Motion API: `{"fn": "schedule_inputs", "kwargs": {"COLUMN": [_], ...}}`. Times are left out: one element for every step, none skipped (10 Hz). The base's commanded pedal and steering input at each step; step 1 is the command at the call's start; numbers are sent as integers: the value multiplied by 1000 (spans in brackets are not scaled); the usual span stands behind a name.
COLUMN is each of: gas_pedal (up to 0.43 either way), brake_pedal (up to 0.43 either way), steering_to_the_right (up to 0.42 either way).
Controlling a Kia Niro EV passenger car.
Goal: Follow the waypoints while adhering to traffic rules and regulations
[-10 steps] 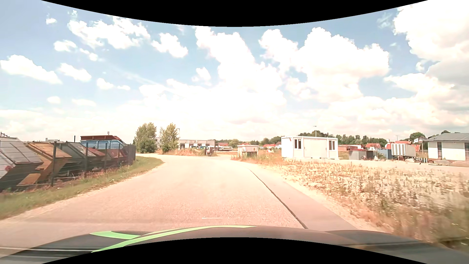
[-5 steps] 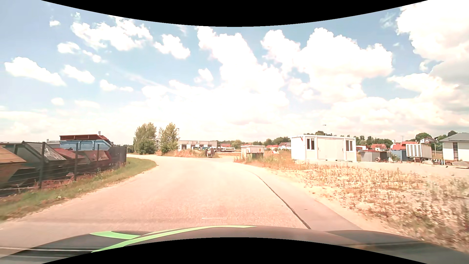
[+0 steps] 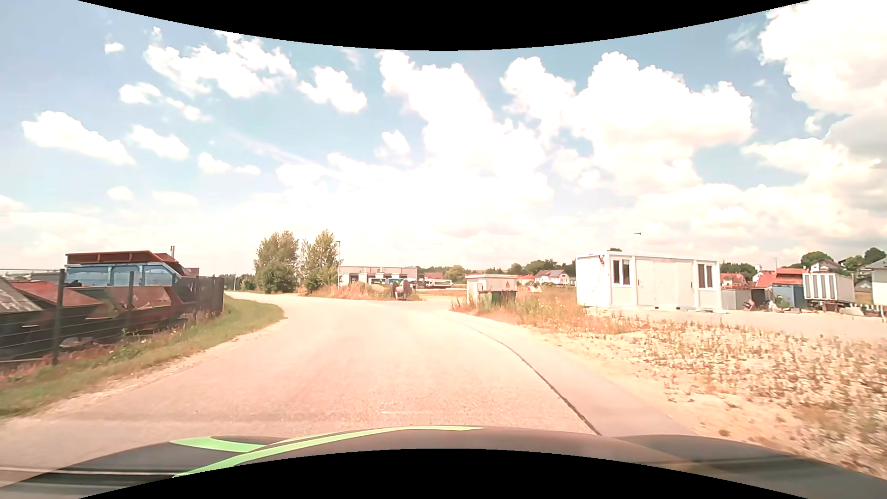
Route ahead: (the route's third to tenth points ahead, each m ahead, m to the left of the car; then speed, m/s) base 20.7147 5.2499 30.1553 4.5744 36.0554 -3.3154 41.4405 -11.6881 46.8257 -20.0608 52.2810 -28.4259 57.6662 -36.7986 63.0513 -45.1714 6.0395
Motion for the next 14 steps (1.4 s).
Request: {"fn": "schedule_inputs", "kwargs": {"gas_pedal": [0,0,0,0,0,0,0,0,0,0,0,0,0,8], "brake_pedal": [0,0,0,0,0,0,0,0,0,0,0,0,0,0], "steering_to_the_right": [-35,-37,-38,-40,-41,-43,-44,-44,-44,-44,-44,-44,-45,-44]}}
